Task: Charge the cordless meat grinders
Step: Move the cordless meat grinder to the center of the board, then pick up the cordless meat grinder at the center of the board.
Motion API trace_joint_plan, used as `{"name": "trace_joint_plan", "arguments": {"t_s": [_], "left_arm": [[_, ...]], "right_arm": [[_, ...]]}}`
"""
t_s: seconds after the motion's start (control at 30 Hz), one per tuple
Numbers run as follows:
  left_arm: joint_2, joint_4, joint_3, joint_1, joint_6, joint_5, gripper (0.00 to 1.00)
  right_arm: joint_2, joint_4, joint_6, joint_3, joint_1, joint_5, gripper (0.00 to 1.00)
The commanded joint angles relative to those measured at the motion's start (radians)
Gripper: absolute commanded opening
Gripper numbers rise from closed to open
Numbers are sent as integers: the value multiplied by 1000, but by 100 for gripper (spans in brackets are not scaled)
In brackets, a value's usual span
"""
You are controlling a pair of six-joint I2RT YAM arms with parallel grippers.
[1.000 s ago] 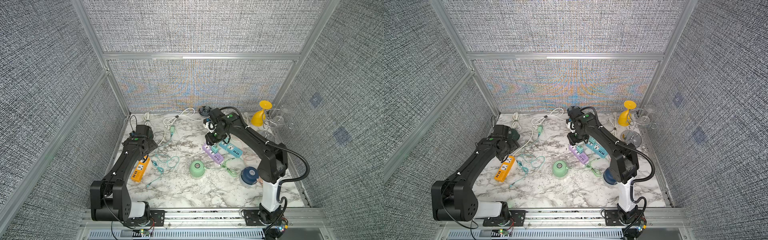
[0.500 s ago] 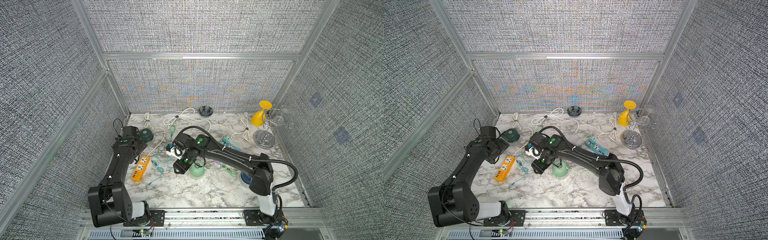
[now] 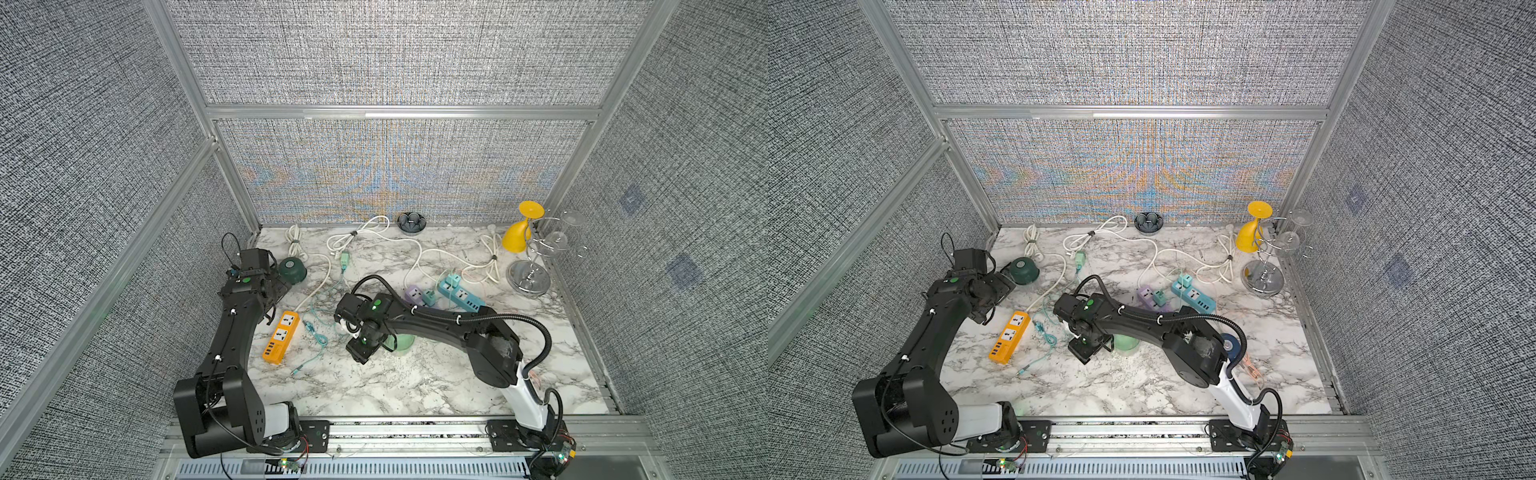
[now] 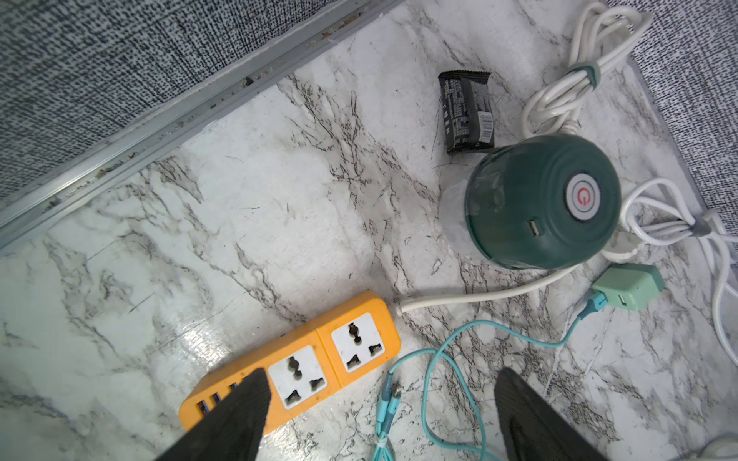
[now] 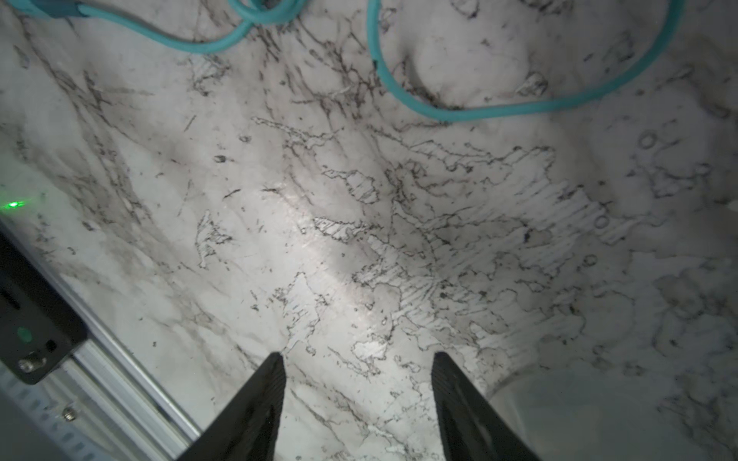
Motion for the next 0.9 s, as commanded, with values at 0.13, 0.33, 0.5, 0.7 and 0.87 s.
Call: {"name": "trace_joint_plan", "arguments": {"t_s": [0.13, 0.33, 0.5, 0.7, 0.87], "left_arm": [[34, -7, 55, 3, 34, 12, 90], [99, -29, 133, 5, 74, -28, 99], [219, -48, 247, 5, 140, -42, 99], [437, -148, 481, -16, 206, 40, 99], [584, -206, 621, -67, 282, 53, 99]], "right_arm": [[-27, 1, 14, -54, -46, 78, 62], [-78, 20, 18, -122, -92, 81, 62], [-116, 43, 13, -122, -88, 19, 66], [-156, 23, 5, -54, -51, -10, 73], [-184, 8, 3, -28, -33, -21, 73]]}}
